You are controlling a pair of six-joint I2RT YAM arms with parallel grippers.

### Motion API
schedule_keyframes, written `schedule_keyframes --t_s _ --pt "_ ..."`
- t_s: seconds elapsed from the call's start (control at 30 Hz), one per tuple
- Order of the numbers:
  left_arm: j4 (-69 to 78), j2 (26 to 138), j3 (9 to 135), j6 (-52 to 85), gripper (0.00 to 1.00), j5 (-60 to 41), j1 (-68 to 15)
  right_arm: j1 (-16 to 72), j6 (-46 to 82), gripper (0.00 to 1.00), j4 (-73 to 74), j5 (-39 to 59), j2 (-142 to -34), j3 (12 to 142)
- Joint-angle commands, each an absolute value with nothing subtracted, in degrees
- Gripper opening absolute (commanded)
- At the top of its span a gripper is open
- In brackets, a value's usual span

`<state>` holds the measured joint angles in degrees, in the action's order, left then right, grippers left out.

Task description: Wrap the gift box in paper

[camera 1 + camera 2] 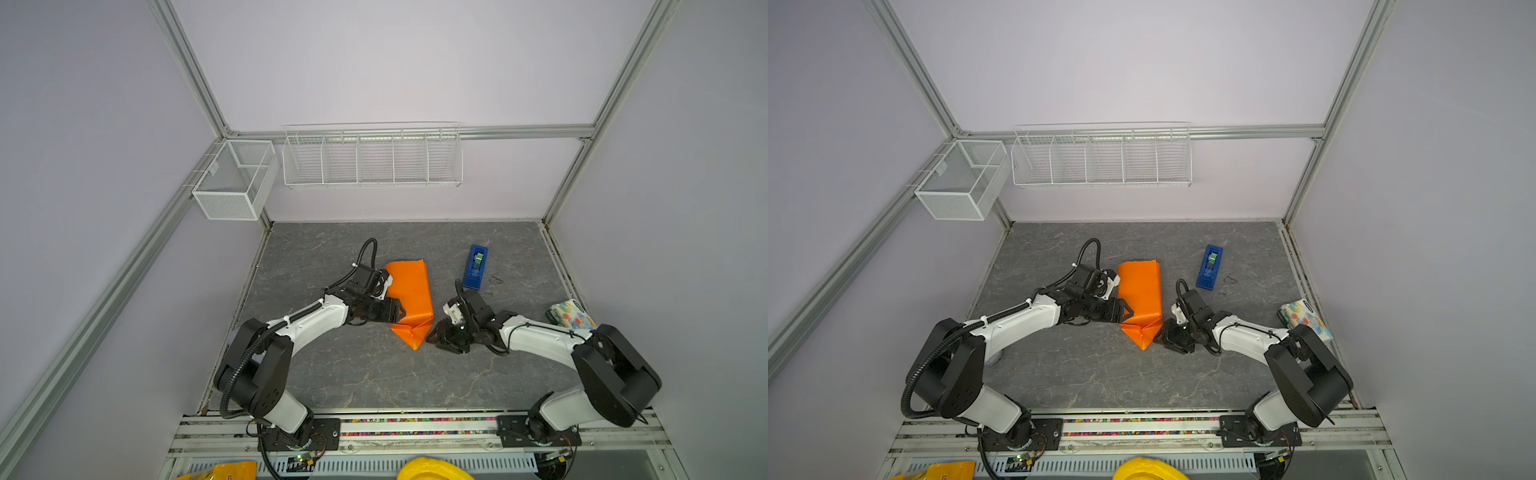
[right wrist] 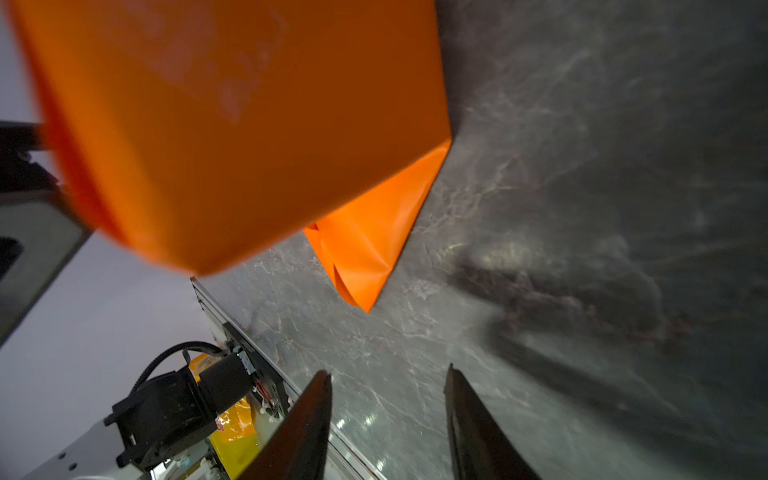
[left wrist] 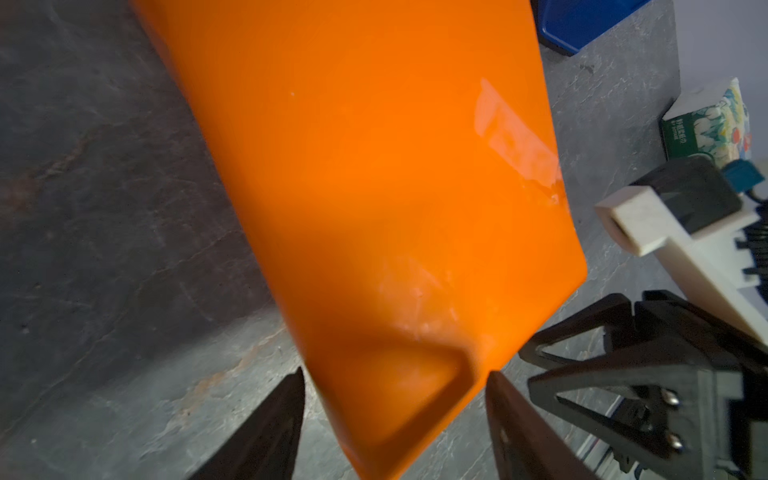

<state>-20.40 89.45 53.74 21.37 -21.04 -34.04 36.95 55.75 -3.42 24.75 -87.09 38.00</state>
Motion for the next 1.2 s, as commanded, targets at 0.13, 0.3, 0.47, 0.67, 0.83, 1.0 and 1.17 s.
schedule_keyframes --t_s 0.13,0.3,0.47,0.67,0.83,1.0,1.17 --pt "-19.4 88.8 52.5 23.0 0.69 -21.6 -34.2 40.2 71.9 0.45 17.1 22.7 -96.0 34.5" --pt "-19.5 88.7 52.1 23.2 0.68 -21.4 -34.3 42.7 78.3 0.41 27.2 21.7 -99.9 31.2" --pt "-20.0 88.2 52.0 23.2 0.68 -21.0 -34.5 42.7 82.0 0.38 33.9 19.0 -99.0 26.5" --pt "-19.9 87.9 51.9 23.3 0.68 -20.9 -34.5 42.8 82.0 0.34 37.1 17.8 -98.2 26.0" --pt "-19.8 87.1 52.1 23.4 0.67 -20.3 -34.7 42.7 82.3 0.2 38.5 17.7 -98.8 26.4" --pt "-19.3 83.3 51.9 21.3 0.67 -17.5 -34.9 41.4 81.1 0.07 35.5 19.3 -97.9 27.3" --pt "-17.4 77.6 51.6 13.0 0.67 -11.7 -37.2 40.7 77.0 0.07 25.9 20.3 -92.6 27.2"
